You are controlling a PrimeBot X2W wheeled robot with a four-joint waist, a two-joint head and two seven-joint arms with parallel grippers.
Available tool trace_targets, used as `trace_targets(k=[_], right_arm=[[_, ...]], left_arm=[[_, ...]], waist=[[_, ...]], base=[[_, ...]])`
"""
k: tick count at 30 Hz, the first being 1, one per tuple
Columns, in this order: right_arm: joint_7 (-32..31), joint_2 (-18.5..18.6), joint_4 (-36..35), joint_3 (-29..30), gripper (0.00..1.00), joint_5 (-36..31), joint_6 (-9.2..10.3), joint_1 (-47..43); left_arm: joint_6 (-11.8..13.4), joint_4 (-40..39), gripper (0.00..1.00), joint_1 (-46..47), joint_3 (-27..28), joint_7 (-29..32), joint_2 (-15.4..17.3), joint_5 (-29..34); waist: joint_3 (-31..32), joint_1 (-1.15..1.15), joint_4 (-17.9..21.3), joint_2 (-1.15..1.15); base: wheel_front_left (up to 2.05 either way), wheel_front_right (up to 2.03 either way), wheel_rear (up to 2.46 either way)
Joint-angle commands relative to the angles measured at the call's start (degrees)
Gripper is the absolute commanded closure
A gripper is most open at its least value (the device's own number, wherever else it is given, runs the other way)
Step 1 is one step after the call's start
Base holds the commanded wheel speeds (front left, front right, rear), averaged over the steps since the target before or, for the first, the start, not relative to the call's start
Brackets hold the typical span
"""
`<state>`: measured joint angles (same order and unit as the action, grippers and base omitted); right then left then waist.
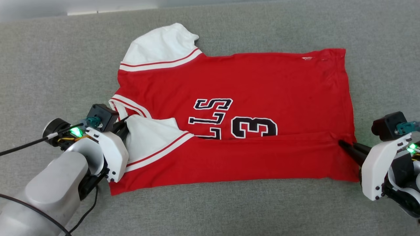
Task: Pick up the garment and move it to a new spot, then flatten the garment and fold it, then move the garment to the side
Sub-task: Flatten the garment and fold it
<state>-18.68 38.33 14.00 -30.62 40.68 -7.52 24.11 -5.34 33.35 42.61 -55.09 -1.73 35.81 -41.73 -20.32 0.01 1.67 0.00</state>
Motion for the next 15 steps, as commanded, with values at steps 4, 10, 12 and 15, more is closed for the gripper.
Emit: trace_targets(k=[4,10,12,15], right_arm=[[0.64,0.33,-0.34,-0.07,0.0,1.28,0.06,-1.19],[1.5,1.49,-1.9,1.64,0.0,1.53,0.06,-3.3],[1.2,1.75,-2.41,2.25,0.0,1.54,0.06,-3.96],[0.81,1.83,-3.32,3.2,0.0,1.41,0.06,-4.75]], left_arm=[[-0.63,2.38,0.0,0.01,-0.82,0.02,-0.08,-0.59],[-1.03,-0.48,0.0,3.04,-0.32,1.61,1.98,-0.8],[-1.16,-1.98,0.0,4.01,-0.35,3.84,3.01,-1.43],[-1.51,-4.92,0.0,5.59,-0.48,9.51,4.28,-3.55]], waist=[[3.63,-0.01,-0.71,0.0],[7.31,-0.01,-2.12,0.0],[8.0,-0.01,-2.48,0.0],[8.6,-0.01,-2.77,0.0]], base=[[0.0,0.0,0.0],[0.0,0.0,0.0],[0.0,0.0,0.0],[0.0,0.0,0.0]])
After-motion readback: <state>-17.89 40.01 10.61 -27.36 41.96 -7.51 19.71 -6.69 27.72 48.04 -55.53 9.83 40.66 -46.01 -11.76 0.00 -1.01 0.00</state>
